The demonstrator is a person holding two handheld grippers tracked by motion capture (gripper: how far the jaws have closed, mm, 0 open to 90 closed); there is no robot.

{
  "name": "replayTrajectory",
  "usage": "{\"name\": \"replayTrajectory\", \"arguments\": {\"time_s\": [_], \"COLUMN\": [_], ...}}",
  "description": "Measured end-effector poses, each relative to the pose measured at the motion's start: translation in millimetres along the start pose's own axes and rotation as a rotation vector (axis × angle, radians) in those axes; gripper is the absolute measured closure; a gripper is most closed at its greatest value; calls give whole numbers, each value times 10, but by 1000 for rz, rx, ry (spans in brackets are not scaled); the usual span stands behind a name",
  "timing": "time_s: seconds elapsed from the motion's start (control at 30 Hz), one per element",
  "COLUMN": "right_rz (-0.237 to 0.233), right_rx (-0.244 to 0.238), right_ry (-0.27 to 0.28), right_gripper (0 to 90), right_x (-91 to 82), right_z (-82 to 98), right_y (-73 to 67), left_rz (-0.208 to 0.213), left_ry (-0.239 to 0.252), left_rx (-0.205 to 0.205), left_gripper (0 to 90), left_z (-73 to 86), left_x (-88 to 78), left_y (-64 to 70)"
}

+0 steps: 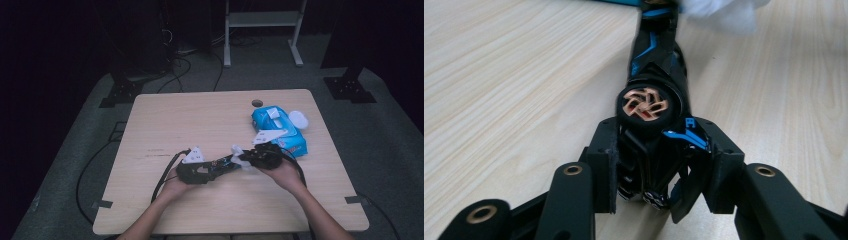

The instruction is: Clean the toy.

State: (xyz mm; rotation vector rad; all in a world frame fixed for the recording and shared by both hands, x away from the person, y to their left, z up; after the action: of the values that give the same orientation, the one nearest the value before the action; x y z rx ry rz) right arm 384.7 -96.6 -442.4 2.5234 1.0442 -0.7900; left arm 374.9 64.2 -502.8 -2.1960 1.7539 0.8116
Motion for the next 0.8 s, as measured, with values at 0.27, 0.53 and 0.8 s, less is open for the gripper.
{"name": "replayTrajectory", "arguments": {"time_s": [0.27,0.53,0.8], "right_rz": [-93,23,-108], "right_rx": [-23,-8,-69], "right_ry": [-6,5,25], "right_gripper": [837,837,839], "right_x": [441,366,423], "right_z": [-121,-47,-96], "right_y": [-431,-164,-573], "left_rz": [-9,-8,-21], "left_ry": [19,21,7], "left_rx": [-12,7,19], "left_gripper": [562,571,559], "left_z": [26,25,45], "left_x": [-15,-11,1], "left_y": [-26,-11,-19]}}
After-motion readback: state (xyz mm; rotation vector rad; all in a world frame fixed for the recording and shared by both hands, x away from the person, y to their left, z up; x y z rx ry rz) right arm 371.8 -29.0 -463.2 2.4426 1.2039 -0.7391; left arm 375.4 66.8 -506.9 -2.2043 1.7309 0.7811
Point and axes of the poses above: each handheld gripper's, and its own axes: x roughly forward along the jaws, z roughly out of its underside, y roughly to its right, the point moved 7 cm from there along x, roughly forward along the jaws, and after that the axes turned 13 degrees about z, right-handed, at the moved point
